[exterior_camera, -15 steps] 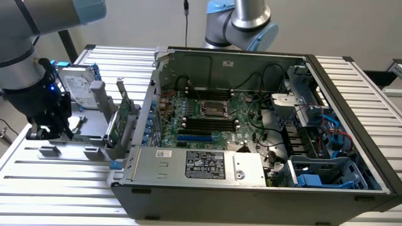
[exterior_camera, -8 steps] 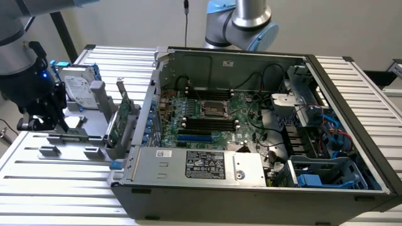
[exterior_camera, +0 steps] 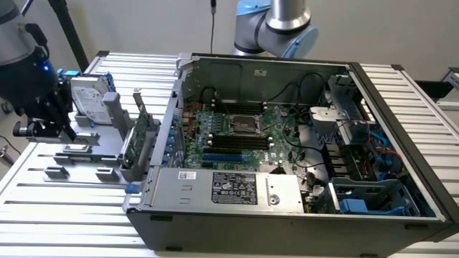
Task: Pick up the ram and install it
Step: 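Pick up the ram and move it above insertion slot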
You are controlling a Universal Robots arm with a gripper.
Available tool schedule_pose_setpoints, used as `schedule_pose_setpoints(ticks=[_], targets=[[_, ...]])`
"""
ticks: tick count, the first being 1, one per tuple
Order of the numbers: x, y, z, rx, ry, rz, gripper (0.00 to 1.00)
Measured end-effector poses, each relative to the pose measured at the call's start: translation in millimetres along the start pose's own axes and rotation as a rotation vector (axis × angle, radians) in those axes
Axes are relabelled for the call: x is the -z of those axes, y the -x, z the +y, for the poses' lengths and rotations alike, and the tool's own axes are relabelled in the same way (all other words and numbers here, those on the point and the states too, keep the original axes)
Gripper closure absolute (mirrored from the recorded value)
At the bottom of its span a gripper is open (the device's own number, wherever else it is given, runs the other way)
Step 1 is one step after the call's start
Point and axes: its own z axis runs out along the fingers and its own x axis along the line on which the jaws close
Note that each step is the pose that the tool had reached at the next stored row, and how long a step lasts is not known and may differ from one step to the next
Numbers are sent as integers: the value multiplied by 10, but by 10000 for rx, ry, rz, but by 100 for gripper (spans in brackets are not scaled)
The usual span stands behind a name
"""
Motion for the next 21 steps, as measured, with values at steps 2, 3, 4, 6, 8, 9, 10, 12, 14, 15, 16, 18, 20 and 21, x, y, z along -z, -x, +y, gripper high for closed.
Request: schedule_pose_setpoints(ticks=[2,3,4,6,8,9,10,12,14,15,16,18,20,21], targets=[[76,2,-30,49,0,-33,86],[109,2,-52,69,1,-57,86],[133,3,-78,85,-1,-96,86],[182,2,-140,109,-3,-181,86],[232,2,-204,133,-4,-269,86],[256,2,-235,144,-5,-312,86],[279,1,-267,156,-7,-356,86],[326,1,-333,177,-10,-443,86],[373,0,-401,196,-13,-535,86],[396,0,-435,205,-14,-580,86],[421,0,-472,214,-16,-627,86],[467,-1,-543,230,-19,-715,86],[514,-2,-615,246,-22,-803,86],[538,-2,-652,254,-25,-849,86]])
